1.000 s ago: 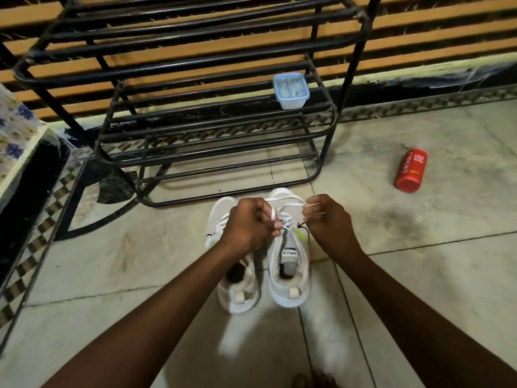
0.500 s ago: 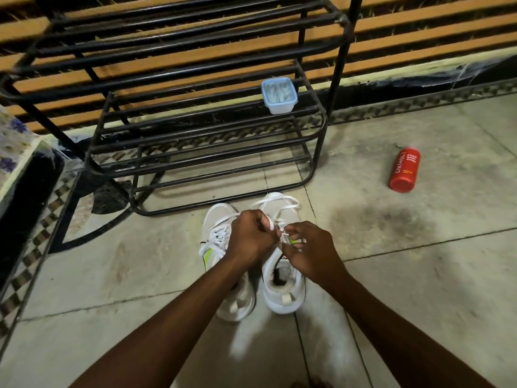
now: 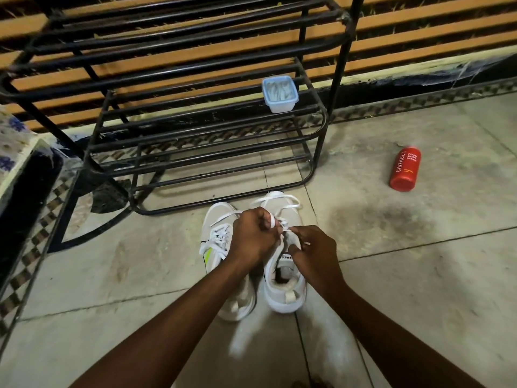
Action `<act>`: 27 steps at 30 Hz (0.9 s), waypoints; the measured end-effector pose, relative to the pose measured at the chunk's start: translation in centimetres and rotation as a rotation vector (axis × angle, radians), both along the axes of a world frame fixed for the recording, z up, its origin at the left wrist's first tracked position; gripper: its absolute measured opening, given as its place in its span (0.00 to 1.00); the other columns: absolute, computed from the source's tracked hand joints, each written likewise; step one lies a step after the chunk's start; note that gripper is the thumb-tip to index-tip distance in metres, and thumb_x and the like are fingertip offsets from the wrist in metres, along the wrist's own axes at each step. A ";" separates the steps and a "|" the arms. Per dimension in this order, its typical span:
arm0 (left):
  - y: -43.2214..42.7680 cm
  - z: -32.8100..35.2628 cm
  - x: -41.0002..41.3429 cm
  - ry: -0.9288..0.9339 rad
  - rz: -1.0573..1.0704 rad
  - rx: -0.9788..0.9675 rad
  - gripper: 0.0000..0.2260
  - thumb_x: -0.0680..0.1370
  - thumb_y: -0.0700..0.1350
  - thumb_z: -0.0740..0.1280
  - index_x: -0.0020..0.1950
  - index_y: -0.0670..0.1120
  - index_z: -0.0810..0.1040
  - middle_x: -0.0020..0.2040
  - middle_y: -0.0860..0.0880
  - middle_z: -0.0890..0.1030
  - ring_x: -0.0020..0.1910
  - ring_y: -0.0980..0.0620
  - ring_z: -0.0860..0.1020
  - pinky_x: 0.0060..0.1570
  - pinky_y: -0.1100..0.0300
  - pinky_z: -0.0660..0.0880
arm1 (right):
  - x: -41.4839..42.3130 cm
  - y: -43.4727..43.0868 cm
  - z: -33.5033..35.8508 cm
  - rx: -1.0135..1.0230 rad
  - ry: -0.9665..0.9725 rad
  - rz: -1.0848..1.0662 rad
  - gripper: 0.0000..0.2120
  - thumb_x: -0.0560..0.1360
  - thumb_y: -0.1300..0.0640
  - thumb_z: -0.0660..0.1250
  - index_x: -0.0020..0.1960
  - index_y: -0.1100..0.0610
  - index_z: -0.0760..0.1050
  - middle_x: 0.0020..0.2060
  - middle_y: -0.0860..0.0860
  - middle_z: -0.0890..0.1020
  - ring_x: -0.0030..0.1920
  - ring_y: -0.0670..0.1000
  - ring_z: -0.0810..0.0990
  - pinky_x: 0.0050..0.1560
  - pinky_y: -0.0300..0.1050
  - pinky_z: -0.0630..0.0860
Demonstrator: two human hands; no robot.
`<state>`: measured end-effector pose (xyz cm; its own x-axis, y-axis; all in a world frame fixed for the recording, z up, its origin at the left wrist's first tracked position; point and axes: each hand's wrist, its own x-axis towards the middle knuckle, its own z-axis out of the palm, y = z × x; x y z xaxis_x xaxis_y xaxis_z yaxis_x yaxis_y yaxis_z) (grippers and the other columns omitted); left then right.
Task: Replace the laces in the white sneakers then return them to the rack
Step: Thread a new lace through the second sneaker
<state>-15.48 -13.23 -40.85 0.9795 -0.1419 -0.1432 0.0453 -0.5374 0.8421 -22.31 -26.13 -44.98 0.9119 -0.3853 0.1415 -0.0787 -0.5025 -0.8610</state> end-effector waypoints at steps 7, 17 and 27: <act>-0.6 -0.1 0.0 -0.006 0.003 0.025 0.05 0.72 0.34 0.74 0.38 0.40 0.81 0.37 0.51 0.86 0.41 0.56 0.85 0.51 0.54 0.82 | -0.4 -0.5 0.0 0.282 0.177 -0.077 0.12 0.73 0.65 0.70 0.53 0.55 0.85 0.45 0.48 0.87 0.48 0.49 0.84 0.56 0.51 0.79; -1.3 -1.1 0.2 -0.010 0.026 0.068 0.06 0.74 0.41 0.76 0.38 0.42 0.82 0.38 0.49 0.85 0.44 0.49 0.85 0.53 0.50 0.81 | -0.6 -1.1 0.2 0.613 0.168 -0.027 0.10 0.68 0.61 0.67 0.45 0.54 0.86 0.39 0.57 0.87 0.47 0.64 0.84 0.55 0.66 0.80; -1.2 -1.1 -0.2 -0.100 -0.044 0.107 0.07 0.74 0.42 0.76 0.38 0.41 0.83 0.37 0.46 0.85 0.41 0.48 0.85 0.48 0.50 0.81 | -0.5 -1.2 -0.3 0.566 0.185 -0.019 0.10 0.72 0.62 0.69 0.49 0.53 0.86 0.41 0.52 0.87 0.48 0.57 0.85 0.55 0.64 0.80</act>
<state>-15.70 -14.39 -41.92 0.9828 -0.1739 -0.0620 -0.0612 -0.6238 0.7792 -22.81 -27.36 -45.30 0.8941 -0.3706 -0.2514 -0.2576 0.0334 -0.9657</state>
